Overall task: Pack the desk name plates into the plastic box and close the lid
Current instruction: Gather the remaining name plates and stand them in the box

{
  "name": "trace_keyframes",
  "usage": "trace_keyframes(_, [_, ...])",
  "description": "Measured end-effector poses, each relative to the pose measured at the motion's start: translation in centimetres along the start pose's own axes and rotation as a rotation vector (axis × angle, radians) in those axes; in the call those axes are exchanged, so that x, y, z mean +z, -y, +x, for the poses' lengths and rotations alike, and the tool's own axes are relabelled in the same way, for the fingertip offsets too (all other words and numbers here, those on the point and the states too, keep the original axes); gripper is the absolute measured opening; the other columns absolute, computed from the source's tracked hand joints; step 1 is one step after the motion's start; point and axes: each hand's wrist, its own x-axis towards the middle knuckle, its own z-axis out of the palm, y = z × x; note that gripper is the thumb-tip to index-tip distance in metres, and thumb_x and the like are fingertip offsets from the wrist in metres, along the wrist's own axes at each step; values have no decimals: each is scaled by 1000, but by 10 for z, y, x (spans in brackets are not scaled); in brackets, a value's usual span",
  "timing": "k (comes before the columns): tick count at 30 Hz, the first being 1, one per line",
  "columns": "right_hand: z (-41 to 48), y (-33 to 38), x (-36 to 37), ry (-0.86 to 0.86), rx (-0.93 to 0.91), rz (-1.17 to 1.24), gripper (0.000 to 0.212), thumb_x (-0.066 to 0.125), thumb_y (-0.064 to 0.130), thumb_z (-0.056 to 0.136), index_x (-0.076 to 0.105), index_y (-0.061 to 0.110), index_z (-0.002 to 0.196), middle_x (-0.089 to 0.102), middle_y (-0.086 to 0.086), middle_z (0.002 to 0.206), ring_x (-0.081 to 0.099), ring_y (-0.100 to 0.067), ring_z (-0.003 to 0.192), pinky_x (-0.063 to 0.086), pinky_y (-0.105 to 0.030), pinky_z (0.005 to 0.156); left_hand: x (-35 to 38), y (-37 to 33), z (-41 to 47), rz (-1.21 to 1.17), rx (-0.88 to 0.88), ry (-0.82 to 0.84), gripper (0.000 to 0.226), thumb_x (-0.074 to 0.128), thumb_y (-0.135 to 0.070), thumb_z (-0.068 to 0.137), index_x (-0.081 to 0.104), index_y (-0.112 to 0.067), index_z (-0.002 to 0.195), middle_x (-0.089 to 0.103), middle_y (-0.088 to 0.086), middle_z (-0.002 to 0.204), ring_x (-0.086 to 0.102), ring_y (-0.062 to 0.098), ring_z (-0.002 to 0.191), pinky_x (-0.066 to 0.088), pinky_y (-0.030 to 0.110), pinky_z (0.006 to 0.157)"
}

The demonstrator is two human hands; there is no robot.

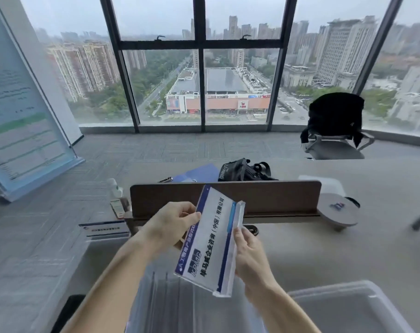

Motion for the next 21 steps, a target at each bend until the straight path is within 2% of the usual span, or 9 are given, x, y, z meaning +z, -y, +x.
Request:
trace_keyframes(4, [6,-29,-30,-7,60,-109,31,39,32,107,67,17,113,80,-1,97,77,-16,88,62,-42,85,48,20,-3,-68,-68,-41,22,53,-21,105,70,-9,99,79,11,84,74,26,67,63,48,64])
trace_keyframes(7, [13,-55,-36,8,124,-184,27,41,28,107,60,16,121,76,-1,104,76,-16,90,61,-41,86,69,45,2,-47,-147,-82,21,53,-20,105,68,-6,100,79,11,83,73,20,60,59,36,53])
trace_keyframes(9, [18,-74,-37,20,170,-193,23,43,27,106,56,18,123,73,2,107,74,-14,91,62,-37,81,81,68,9,-5,-156,-96,20,54,-22,104,68,-8,97,79,10,83,74,23,62,60,40,54])
trace_keyframes(11, [25,-95,-35,5,227,-187,19,44,27,106,49,24,124,69,4,115,72,-11,94,58,-29,74,92,90,18,88,-166,-104,20,56,-27,102,67,-15,90,78,4,81,75,21,69,62,43,64])
trace_keyframes(13, [33,-118,-31,2,302,-180,27,46,26,105,49,19,131,66,1,125,69,-12,102,56,-27,77,104,115,26,140,-189,-102,19,56,-30,100,65,-19,86,77,1,80,74,20,75,61,43,72])
trace_keyframes(15, [42,-141,-28,-1,360,-190,22,47,24,105,53,22,125,69,3,118,70,-11,97,55,-25,72,117,139,35,145,-218,-100,19,56,-29,101,62,-19,85,74,-1,77,71,18,72,57,36,64])
trace_keyframes(18, [60,-180,-30,12,420,-253,18,45,21,105,57,31,112,69,12,96,70,-7,86,52,-22,64,139,173,46,140,-280,-116,24,54,-24,102,54,-21,78,61,-6,68,54,10,57,40,25,53])
trace_keyframes(20, [72,-202,-32,24,465,-307,19,44,19,104,57,31,112,69,12,96,67,-5,84,50,-19,61,154,193,51,152,-327,-125,21,53,-24,102,56,-17,82,60,-5,71,52,11,59,38,26,54])
trace_keyframes(21, [78,-213,-33,30,490,-329,20,44,20,105,57,30,115,70,7,103,67,-6,86,49,-19,62,161,201,54,151,-354,-130,20,53,-24,102,57,-14,85,61,-3,73,52,13,61,39,27,55])
